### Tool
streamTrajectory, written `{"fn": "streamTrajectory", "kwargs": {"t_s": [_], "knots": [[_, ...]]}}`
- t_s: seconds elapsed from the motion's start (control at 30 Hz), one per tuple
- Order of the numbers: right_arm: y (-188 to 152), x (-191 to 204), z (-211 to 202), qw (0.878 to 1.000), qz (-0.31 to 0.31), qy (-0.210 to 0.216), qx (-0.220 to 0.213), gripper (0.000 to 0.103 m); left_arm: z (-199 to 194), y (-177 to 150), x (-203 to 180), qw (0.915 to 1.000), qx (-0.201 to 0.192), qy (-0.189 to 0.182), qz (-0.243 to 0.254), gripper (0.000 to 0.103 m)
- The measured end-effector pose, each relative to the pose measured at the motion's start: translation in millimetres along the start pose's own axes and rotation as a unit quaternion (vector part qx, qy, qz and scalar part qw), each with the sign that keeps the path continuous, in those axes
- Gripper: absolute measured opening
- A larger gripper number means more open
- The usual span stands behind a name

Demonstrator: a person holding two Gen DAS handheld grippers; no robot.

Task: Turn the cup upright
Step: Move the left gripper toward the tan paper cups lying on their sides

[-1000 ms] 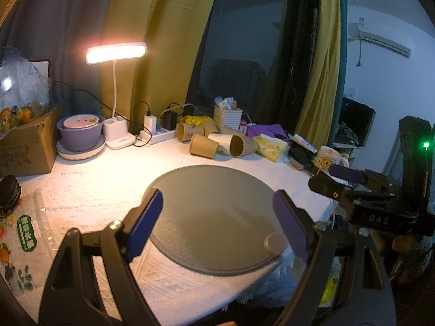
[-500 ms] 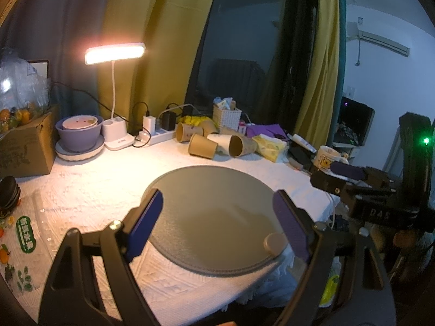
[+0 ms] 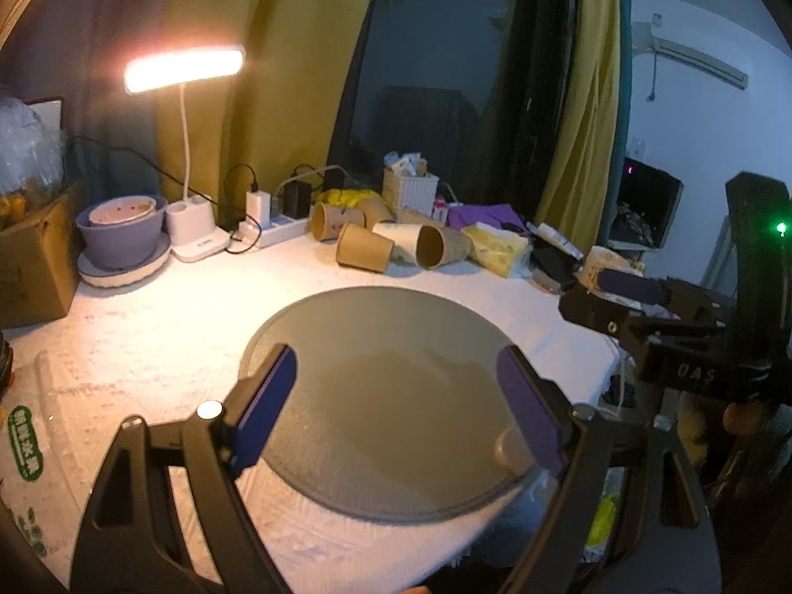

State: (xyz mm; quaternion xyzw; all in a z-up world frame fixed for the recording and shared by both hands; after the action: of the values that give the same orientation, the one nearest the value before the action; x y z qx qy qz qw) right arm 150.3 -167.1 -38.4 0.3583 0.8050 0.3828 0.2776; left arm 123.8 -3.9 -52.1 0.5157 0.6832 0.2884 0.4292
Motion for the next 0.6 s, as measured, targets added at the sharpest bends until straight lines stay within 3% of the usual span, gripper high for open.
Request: {"fn": "streamTrajectory", "kwargs": {"t_s": [0.33, 0.6], "knots": [[7.5, -26.4, 51.9, 1.0, 0.002, 0.002, 0.018, 0.075, 68.1, 15.1, 16.3, 0.9979, 0.051, 0.038, -0.01, 0.084], [11.1, -70.6, 100.9, 0.999, 0.023, -0.001, 0.037, 0.075, 129.4, 32.9, 19.9, 0.9951, 0.085, 0.049, -0.011, 0.084]]}}
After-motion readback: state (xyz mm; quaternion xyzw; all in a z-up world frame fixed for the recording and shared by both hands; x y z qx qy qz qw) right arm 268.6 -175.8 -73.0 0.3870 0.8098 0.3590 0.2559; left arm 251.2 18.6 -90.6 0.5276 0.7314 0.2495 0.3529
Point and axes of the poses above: each gripper's, at about its wrist camera, not at the fingertips, and z roughly the way its jaws point, x to its left, y to its top, the point moved 8 cm from there along z, roughly the way its jaws point, and after that the axes turned 7 degrees about -z, right-handed, at the moved point
